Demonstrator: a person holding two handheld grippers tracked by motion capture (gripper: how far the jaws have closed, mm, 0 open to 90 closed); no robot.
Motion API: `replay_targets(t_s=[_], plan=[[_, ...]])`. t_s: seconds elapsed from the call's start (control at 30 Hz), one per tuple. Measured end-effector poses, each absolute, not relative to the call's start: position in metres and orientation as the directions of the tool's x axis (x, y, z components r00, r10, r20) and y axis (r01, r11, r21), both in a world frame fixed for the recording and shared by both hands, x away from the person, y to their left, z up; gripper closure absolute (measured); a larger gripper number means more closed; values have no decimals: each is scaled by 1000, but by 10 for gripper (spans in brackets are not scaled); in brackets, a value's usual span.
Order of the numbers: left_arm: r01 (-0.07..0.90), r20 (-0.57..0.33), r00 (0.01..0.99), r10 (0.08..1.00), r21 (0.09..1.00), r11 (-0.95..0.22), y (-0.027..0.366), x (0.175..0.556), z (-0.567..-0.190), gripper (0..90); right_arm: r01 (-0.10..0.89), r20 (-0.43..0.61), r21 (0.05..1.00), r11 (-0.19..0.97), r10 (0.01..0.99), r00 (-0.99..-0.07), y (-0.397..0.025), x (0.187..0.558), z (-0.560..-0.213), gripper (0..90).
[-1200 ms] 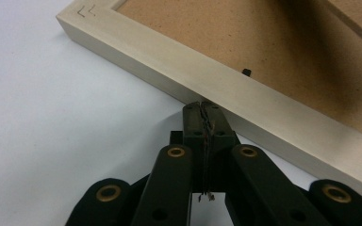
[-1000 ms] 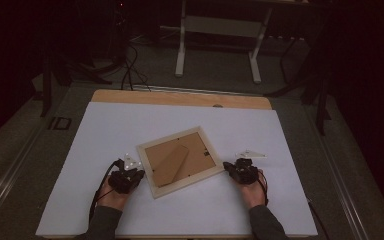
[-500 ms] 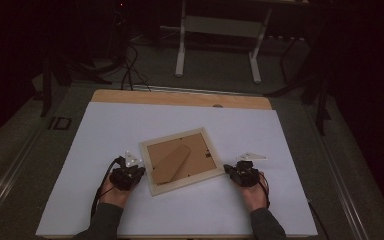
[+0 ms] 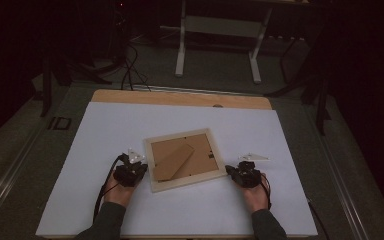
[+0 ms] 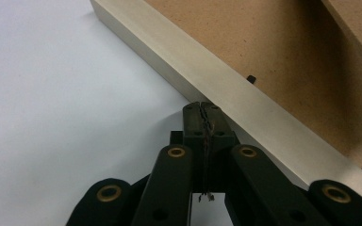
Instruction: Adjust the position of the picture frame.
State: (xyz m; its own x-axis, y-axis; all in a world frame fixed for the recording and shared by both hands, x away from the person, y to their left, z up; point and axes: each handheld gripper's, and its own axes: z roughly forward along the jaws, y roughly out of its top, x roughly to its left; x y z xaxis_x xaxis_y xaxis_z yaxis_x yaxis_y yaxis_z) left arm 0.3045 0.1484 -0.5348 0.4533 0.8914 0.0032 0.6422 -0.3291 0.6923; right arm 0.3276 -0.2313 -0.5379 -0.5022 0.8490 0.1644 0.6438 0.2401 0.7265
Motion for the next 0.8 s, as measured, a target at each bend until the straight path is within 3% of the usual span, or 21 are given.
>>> replay_targets(t_s=[0.23,0.37,0.8], plan=[[635,24,449,893,695,-337,144,308,-535,900,649,169,724,234,852,-496,-233,327,-538,900],[642,-22,452,892,703,-308,148,314,-536,900,649,172,724,233,851,-497,-234,327,-538,900],[649,-36,487,873,684,-334,147,303,-534,899,649,169,720,247,844,-509,-235,326,-537,900]])
